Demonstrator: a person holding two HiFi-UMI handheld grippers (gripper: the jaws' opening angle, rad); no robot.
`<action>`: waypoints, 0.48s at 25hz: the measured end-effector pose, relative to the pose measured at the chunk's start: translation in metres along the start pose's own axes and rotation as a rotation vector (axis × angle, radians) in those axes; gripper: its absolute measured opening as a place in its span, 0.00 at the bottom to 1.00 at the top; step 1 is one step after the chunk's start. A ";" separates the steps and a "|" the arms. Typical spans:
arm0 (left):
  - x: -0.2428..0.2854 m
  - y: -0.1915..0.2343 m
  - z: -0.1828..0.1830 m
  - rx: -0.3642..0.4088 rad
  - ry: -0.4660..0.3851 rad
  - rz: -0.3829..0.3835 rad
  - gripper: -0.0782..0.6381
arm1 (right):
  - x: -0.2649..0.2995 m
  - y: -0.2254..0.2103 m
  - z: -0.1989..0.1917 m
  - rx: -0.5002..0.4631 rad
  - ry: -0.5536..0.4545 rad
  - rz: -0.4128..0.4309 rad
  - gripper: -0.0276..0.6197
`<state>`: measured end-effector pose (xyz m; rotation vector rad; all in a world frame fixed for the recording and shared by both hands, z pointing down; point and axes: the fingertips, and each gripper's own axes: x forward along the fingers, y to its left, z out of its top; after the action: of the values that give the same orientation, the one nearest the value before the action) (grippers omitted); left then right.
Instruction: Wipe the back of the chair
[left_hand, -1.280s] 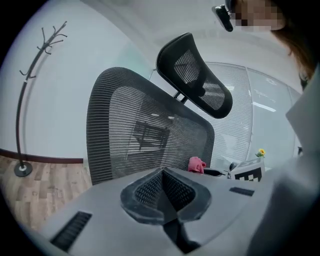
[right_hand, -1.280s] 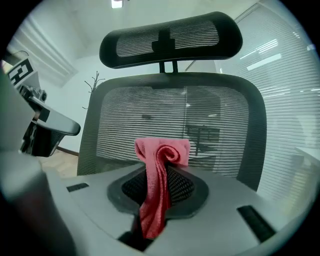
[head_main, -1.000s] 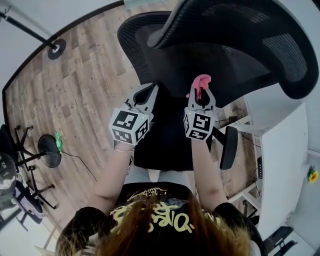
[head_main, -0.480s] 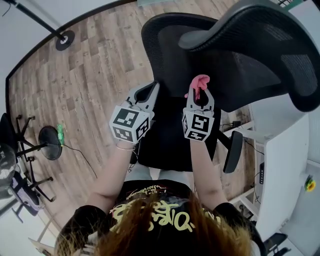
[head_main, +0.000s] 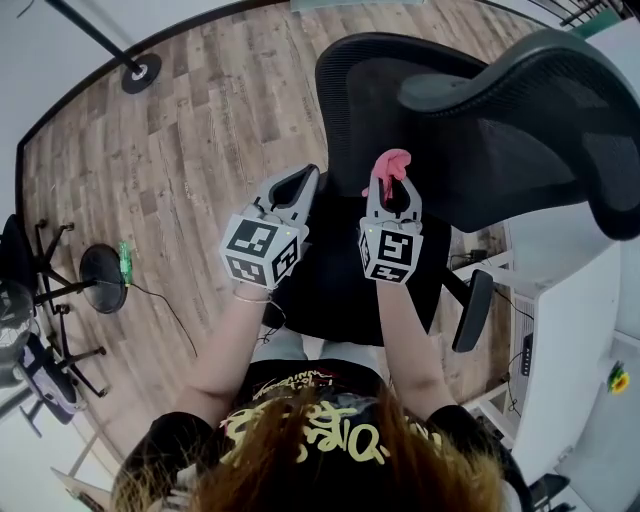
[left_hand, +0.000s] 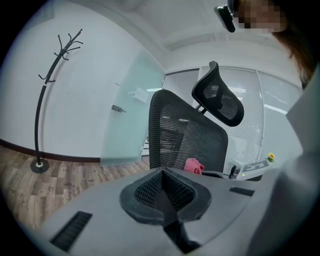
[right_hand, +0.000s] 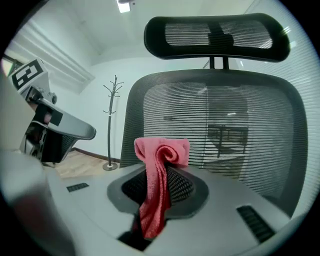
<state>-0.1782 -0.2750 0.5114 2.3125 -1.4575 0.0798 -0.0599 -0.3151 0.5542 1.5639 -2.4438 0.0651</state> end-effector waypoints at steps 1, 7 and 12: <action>-0.002 0.002 0.000 -0.003 -0.002 0.003 0.10 | 0.001 0.003 0.000 0.001 0.000 0.002 0.15; -0.010 0.014 -0.001 -0.020 -0.006 0.014 0.10 | 0.009 0.023 0.003 -0.007 0.001 0.027 0.15; -0.015 0.021 -0.002 -0.035 -0.008 0.023 0.10 | 0.016 0.038 0.004 -0.016 -0.003 0.052 0.15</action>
<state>-0.2030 -0.2692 0.5160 2.2708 -1.4781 0.0509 -0.1012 -0.3134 0.5568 1.4944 -2.4813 0.0523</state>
